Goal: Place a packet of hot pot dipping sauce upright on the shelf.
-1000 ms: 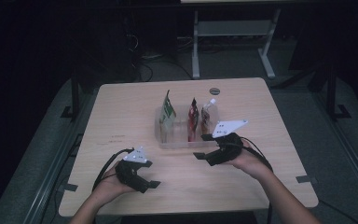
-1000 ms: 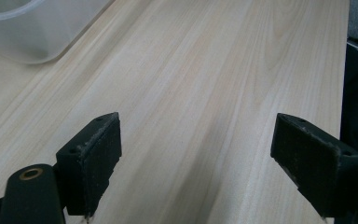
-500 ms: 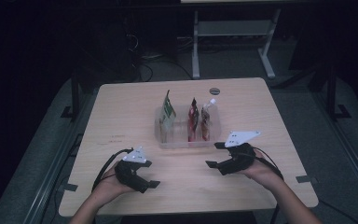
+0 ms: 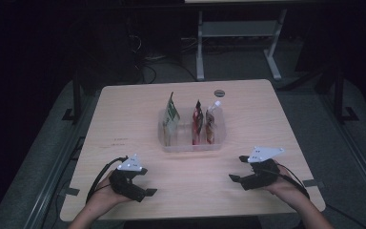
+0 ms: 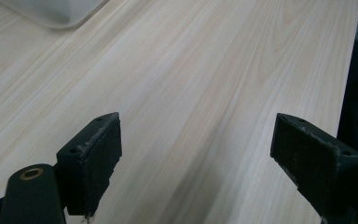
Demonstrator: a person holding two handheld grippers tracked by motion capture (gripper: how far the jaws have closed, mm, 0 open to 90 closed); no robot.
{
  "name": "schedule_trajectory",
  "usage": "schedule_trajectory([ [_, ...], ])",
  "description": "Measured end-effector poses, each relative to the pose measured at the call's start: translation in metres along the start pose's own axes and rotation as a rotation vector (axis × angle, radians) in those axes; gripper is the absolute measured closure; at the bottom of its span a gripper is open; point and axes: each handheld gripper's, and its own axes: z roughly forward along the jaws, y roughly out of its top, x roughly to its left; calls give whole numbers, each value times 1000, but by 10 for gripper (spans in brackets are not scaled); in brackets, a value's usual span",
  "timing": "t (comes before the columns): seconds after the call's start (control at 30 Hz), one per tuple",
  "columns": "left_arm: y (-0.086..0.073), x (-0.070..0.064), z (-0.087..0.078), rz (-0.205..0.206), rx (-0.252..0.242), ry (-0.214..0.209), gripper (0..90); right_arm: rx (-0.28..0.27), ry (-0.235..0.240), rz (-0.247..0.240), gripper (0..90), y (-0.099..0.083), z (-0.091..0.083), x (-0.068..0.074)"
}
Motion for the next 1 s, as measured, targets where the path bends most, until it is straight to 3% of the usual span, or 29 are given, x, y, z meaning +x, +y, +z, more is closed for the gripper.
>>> schedule_trajectory([
  [0.17,-10,1,-4,2,-3,-1,160,25,-38,-6,197,-12,-4,-3],
  [0.23,-11,1,-5,18,13,-2,160,48,-45,-13,167,-14,-5,-3],
  [0.27,-13,0,-6,56,32,11,160,60,-55,-22,164,-14,-6,-3],
  [0.33,-14,2,-7,63,35,7,160,59,-74,-31,164,-14,-7,-3],
  [0.47,-16,4,-5,46,27,-3,160,64,-57,-28,162,-16,-5,-3],
  [1.0,-16,5,-6,56,27,-7,160,48,-52,-16,143,-16,-4,-3],
])
